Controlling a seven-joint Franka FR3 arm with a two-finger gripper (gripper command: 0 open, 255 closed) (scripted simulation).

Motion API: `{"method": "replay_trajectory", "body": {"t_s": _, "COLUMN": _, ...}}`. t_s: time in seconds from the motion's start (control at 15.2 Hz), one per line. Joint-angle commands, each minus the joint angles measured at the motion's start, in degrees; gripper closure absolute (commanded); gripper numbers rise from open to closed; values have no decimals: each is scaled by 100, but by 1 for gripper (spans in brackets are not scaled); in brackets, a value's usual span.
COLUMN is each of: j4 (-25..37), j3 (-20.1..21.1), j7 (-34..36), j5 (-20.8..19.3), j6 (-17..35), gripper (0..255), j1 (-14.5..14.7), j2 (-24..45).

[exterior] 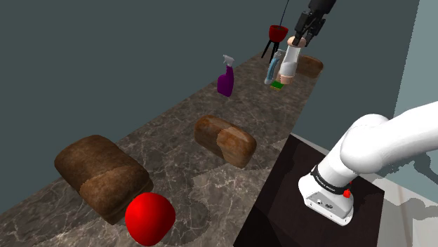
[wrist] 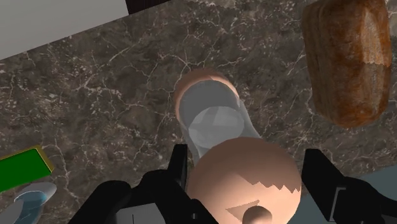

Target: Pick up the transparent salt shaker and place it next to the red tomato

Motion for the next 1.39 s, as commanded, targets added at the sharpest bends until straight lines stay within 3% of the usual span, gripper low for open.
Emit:
{"method": "replay_trajectory", "body": {"t_s": 0.0, "j4": -219, "j3": 245, "j7": 289, "j5": 59, "j6": -6, "gripper": 255, "j1": 29, "j2": -244}}
{"method": "replay_trajectory", "body": {"t_s": 0.66, "j4": -931, "j3": 1473, "j7": 1669, "j5": 646, "j6": 32, "gripper": 255, "j1": 293, "j2": -1042}}
{"method": "replay_trajectory", "body": {"t_s": 1.32, "j4": -1027, "j3": 2730, "j7": 3037, "j5": 1403, "j6": 193, "gripper": 255, "j1": 651, "j2": -1218}}
